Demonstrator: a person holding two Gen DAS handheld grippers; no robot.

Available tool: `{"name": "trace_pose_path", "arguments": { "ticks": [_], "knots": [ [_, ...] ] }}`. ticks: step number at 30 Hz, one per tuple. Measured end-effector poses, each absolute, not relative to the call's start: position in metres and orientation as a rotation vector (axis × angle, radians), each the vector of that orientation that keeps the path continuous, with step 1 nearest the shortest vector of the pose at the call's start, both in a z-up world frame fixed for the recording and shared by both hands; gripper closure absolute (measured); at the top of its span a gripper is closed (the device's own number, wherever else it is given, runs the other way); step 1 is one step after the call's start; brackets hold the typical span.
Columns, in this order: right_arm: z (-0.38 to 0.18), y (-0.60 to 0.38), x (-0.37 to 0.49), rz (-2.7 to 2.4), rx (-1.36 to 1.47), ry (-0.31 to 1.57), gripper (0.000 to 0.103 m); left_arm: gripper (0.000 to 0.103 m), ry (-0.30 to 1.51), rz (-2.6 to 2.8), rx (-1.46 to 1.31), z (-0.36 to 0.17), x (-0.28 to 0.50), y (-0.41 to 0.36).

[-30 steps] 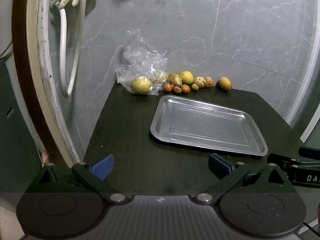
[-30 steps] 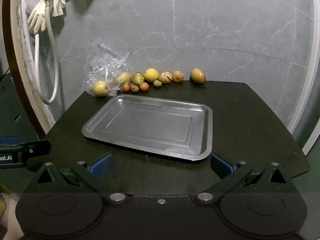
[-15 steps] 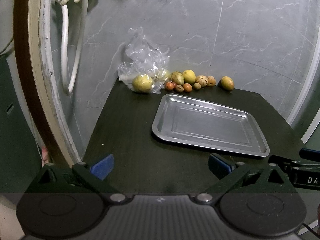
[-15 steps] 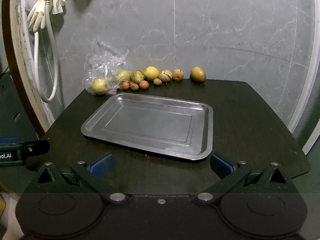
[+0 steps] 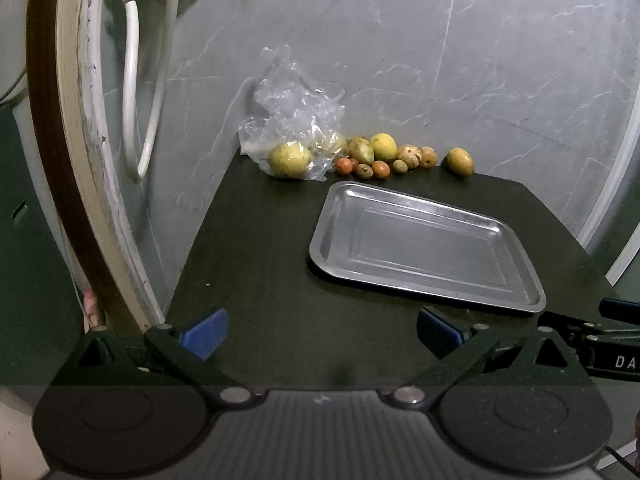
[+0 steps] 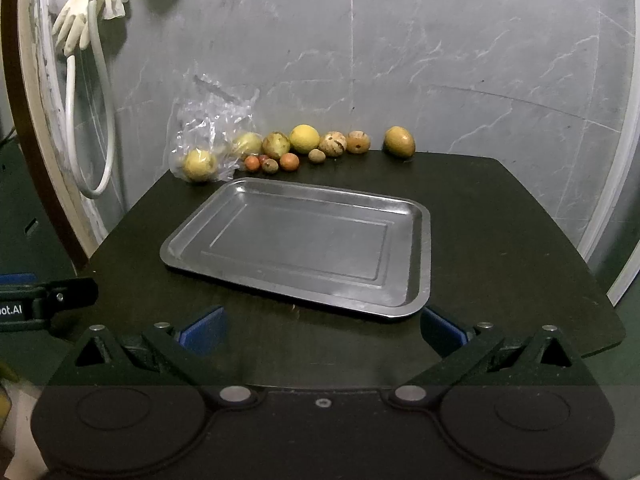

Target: Organize fruits

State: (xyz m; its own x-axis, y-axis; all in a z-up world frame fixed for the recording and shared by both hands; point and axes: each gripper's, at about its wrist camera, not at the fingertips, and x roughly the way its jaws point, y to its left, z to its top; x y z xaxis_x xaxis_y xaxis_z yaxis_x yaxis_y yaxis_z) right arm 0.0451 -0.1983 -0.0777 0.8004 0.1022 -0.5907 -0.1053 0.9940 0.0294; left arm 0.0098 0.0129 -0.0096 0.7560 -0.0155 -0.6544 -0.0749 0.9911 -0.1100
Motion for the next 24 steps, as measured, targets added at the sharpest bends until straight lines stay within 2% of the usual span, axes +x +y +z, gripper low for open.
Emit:
{"name": "trace_pose_path", "arguments": {
  "ticks": [14, 24],
  "knots": [
    [-0.079, -0.189, 0.053, 0.088, -0.030, 0.653, 0.001, 0.001, 0.730, 0.020, -0.142, -0.016, 0.018, 0.023],
    [-0.079, -0.175, 0.060, 0.075, -0.085, 0.693, 0.001, 0.001, 0.814, 0.024, -0.087, -0.025, 0.032, 0.025]
  ]
}}
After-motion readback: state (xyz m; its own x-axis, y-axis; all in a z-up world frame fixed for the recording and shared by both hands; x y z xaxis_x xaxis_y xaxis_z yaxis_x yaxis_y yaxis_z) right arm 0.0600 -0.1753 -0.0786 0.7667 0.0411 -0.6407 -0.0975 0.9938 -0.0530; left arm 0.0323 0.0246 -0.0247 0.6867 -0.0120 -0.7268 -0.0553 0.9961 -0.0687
